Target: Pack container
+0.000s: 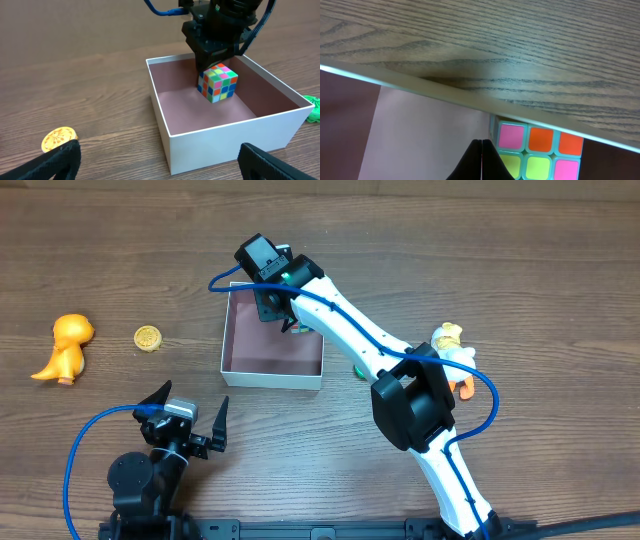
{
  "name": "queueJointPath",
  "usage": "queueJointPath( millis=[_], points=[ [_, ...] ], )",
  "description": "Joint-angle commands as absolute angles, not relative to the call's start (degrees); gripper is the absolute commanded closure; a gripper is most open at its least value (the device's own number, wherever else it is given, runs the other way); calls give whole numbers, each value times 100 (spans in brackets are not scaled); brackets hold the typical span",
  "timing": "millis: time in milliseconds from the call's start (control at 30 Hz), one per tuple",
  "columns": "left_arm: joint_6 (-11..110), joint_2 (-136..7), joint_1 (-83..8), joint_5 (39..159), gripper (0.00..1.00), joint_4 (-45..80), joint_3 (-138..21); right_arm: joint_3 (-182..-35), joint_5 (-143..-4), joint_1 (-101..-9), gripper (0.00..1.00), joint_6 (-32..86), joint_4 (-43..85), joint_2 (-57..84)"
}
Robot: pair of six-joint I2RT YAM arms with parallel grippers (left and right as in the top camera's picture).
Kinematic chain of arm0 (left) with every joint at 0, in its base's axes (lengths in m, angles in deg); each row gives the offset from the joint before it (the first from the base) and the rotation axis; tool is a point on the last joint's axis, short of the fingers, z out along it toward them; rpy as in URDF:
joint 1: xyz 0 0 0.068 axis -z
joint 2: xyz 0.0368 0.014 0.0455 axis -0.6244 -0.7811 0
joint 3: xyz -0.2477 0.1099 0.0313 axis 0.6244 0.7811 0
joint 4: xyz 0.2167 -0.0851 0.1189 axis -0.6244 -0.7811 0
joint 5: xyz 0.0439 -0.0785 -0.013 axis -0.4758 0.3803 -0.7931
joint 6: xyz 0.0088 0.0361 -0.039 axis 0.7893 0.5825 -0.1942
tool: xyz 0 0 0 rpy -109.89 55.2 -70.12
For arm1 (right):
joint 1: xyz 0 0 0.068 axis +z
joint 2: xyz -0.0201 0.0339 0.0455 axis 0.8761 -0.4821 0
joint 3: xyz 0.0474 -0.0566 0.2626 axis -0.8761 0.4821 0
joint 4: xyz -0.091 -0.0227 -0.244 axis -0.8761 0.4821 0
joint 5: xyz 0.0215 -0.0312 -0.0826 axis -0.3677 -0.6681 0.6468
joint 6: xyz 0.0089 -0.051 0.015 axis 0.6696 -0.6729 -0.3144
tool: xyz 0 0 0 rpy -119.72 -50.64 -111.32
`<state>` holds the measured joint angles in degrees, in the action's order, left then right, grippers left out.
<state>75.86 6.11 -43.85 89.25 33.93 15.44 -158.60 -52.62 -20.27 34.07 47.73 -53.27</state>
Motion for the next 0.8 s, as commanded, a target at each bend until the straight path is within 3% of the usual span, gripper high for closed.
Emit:
queueJointPath(
  millis=[0,467,767],
  points=[
    [7695,655,-4350,8941,0,3419,1568,-15829,-5124,-2038,96,3415,4760,-5235],
    [7695,655,-4350,8943,0,3419,1568,-15720,-4886,-2038,96,3671,4802,-5235],
    [7695,655,-4350,8943,0,3419,1568,-15578,-5926,-2038,93,3042,4535,-5235]
  ],
)
